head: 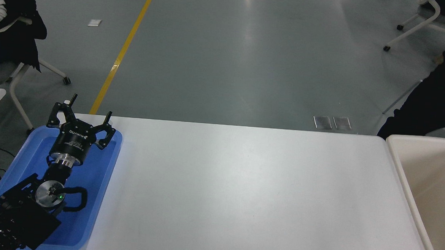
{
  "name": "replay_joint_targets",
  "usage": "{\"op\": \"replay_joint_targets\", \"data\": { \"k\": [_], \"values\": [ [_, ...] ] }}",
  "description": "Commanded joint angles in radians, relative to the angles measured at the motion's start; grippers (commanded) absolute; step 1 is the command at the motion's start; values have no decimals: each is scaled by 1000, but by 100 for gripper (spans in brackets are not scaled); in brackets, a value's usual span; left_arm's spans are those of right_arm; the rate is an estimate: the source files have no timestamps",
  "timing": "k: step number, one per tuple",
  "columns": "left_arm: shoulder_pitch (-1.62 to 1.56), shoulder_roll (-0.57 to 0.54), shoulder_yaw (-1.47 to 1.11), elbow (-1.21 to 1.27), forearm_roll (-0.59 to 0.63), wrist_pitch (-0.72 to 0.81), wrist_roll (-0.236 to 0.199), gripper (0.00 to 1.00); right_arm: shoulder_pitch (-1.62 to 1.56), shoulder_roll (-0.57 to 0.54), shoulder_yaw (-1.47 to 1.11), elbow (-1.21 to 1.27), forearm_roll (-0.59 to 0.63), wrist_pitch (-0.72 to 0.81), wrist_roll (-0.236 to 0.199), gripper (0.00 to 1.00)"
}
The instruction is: Pick up paper ball place in dustbin
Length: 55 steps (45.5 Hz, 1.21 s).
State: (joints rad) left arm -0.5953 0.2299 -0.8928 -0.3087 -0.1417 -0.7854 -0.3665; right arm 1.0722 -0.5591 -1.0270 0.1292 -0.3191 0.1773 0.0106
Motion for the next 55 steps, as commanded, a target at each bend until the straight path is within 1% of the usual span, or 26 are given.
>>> {"op": "replay_joint_targets", "data": {
  "k": [1,7,15,22,39,40,42,45,46,55],
  "values": [
    [0,0,0,0,-1,0,0,100,-287,21,226,-91,12,-188,-5,0],
    [0,0,0,0,1,0,0,100,-373,47,338,-92,12,-240,-6,0],
    [0,0,0,0,-1,0,0,100,-446,84,452,-92,12,-272,-5,0],
    [0,0,0,0,-1,0,0,100,-482,111,475,-92,12,-295,-5,0],
    [0,0,0,0,-1,0,0,100,-483,116,478,-92,40,-297,-5,0],
    [0,0,0,0,-1,0,0,100,-482,116,478,-92,41,-297,-5,13],
    [0,0,0,0,-1,0,0,100,-479,116,478,-91,43,-297,-5,44],
    [0,0,0,0,-1,0,0,100,-472,117,476,-89,43,-298,-3,89],
    [0,0,0,0,1,0,0,100,-471,119,476,-89,43,-298,-3,100],
    [0,0,0,0,-1,0,0,100,-469,125,476,-72,43,-285,-3,100]
  ]
}}
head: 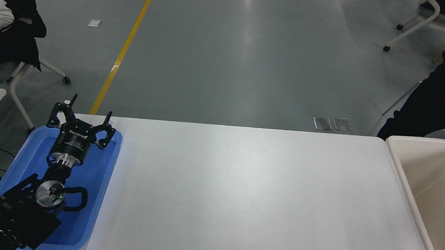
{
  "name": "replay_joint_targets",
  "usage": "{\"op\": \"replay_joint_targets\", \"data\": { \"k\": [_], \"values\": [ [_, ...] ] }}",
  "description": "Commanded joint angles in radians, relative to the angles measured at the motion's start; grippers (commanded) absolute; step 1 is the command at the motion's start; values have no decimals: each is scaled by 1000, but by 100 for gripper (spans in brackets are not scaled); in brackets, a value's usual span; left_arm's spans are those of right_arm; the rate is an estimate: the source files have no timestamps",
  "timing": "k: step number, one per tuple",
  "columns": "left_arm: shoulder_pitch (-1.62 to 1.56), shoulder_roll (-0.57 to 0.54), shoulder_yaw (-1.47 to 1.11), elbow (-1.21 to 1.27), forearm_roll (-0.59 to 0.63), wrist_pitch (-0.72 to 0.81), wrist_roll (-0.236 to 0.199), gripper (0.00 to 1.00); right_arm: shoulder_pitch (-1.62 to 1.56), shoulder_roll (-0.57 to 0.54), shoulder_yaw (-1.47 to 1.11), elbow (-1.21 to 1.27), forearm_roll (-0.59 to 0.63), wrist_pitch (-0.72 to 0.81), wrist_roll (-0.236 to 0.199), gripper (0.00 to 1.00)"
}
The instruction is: Pick up paper ball place in dustbin
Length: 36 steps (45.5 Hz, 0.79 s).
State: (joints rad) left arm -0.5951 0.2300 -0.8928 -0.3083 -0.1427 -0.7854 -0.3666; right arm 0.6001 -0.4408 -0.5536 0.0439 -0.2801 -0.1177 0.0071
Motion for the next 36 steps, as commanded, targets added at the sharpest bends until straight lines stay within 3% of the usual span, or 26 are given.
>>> {"op": "replay_joint_targets", "data": {
  "k": [1,11,19,28,31,36],
  "values": [
    [0,0,0,0,0,0,0,100,6,5,1,16,4,13,1,100],
    [1,0,0,0,0,0,0,100,102,8,50,27,6,10,4,100],
    [0,0,0,0,0,0,0,100,211,25,447,80,6,16,5,100],
    [1,0,0,0,0,0,0,100,257,4,891,306,-13,16,19,100],
    [1,0,0,0,0,0,0,100,262,-15,958,384,-16,16,62,100],
    [1,0,0,0,0,0,0,100,245,-27,1093,473,-17,18,189,100]
  ]
}}
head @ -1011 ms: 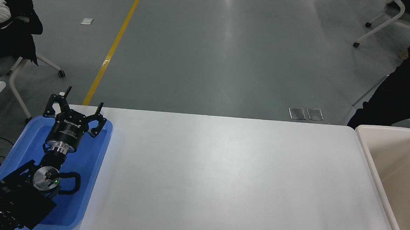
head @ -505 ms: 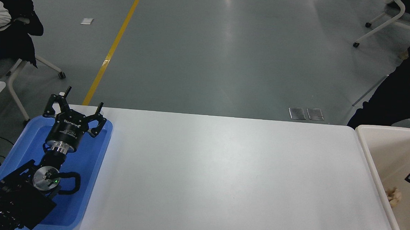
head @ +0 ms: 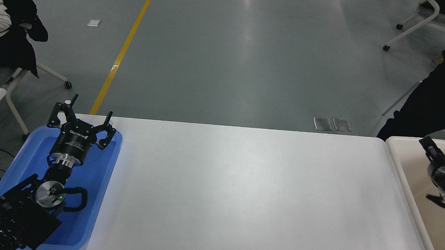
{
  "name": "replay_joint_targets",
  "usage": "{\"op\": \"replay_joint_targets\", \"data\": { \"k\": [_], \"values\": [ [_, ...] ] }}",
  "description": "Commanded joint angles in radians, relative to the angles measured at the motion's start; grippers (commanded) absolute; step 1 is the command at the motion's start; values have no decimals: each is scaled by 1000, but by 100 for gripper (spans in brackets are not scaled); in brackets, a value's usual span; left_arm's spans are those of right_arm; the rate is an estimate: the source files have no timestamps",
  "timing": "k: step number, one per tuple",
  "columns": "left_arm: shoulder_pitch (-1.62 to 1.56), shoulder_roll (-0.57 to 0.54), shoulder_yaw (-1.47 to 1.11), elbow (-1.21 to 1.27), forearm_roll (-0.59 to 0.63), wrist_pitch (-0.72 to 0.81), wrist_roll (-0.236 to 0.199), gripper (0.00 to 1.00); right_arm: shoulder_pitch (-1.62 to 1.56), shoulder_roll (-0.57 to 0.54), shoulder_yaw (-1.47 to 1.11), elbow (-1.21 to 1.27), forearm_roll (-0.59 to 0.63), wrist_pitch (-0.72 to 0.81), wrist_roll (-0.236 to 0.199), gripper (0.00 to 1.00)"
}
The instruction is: Pick up paper ball place in dustbin
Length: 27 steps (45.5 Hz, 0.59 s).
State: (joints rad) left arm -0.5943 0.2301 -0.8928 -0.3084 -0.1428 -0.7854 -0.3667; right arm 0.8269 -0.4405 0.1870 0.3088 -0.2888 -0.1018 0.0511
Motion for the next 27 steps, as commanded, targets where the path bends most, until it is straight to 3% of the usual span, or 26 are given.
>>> {"op": "replay_joint_targets", "data": {
  "k": [1,15,22,27],
  "values": [
    [1,0,0,0,0,0,0,100,8,-27,385,220,-9,2,166,100],
    [1,0,0,0,0,0,0,100,-201,32,796,452,-9,34,424,100],
    [-1,0,0,0,0,0,0,100,-267,89,913,470,-9,74,495,100],
    [1,0,0,0,0,0,0,100,-318,124,960,472,-9,111,507,100]
  ]
}}
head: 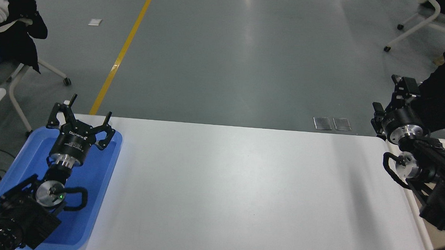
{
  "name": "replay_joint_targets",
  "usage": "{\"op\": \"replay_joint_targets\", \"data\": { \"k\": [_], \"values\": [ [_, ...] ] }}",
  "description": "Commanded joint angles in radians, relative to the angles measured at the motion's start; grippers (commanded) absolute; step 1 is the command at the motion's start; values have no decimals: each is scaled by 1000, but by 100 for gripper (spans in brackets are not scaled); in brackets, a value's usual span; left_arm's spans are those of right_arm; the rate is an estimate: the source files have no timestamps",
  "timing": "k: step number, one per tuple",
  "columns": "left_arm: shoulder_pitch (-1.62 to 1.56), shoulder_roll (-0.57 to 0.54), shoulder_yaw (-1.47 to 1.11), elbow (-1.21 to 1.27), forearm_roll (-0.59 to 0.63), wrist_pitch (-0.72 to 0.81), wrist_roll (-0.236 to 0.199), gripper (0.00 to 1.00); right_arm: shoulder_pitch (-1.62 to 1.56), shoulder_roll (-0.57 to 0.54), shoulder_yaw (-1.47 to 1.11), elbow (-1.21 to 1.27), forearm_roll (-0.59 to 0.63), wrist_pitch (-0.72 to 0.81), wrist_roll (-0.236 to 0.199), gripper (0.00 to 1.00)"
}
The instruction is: Pick up paper ball place in dustbin
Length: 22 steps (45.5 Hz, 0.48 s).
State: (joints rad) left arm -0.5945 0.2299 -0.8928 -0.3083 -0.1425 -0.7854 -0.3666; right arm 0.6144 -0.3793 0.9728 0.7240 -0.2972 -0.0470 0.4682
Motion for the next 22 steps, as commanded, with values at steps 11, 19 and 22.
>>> {"op": "replay_joint_targets", "data": {
  "k": [11,19,22],
  "values": [
    [-1,0,0,0,0,0,0,100,-176,102,187,57,0,87,115,100],
    [-1,0,0,0,0,0,0,100,-191,102,178,55,0,87,113,100],
    [-1,0,0,0,0,0,0,100,-193,100,164,54,0,87,113,100]
  ]
}}
